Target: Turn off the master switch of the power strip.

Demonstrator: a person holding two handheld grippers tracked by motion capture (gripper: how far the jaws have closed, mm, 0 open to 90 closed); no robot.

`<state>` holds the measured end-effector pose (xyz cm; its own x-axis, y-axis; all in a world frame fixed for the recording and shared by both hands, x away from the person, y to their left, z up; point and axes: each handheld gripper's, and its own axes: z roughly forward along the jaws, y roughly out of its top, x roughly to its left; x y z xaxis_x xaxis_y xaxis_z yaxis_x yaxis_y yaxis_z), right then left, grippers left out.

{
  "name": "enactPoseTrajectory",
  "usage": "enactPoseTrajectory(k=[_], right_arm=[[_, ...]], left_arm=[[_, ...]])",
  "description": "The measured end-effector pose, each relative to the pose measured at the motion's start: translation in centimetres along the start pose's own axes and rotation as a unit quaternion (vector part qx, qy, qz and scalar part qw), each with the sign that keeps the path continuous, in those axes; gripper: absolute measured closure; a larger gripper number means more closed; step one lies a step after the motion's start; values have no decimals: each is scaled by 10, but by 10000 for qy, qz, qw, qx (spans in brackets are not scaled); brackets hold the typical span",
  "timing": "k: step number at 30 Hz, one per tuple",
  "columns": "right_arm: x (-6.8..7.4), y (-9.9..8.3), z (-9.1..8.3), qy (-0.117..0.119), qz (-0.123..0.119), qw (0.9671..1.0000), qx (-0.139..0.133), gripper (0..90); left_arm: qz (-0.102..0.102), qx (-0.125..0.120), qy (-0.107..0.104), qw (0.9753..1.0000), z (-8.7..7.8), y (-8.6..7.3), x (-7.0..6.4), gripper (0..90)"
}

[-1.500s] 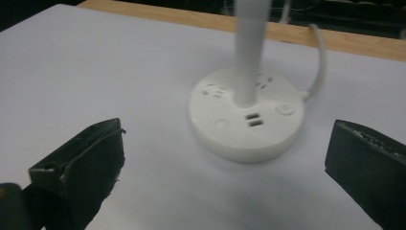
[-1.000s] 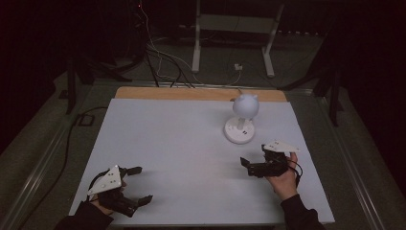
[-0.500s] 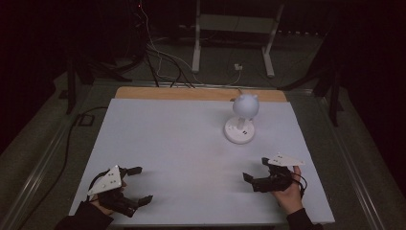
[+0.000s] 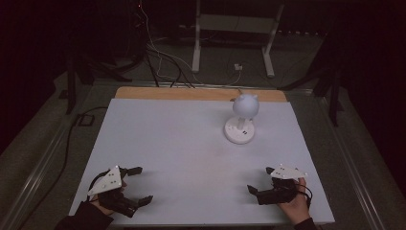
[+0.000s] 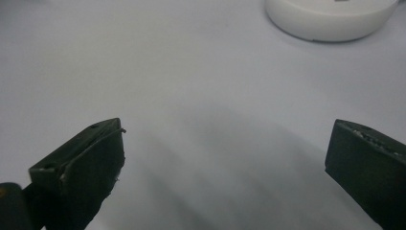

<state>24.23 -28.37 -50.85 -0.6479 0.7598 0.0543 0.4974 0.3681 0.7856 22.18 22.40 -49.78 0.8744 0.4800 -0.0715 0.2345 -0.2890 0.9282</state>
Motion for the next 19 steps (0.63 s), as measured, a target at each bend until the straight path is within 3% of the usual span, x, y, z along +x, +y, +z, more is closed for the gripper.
enactPoseTrajectory(k=[12,19], right_arm=[[2,-6,-1,44,-218,9997,133,0],[0,-6,0,69,-179,9996,221,0]], left_arm=[[16,15,-5,10000,0,0,0,3],[13,25,-10,10000,0,0,0,3]])
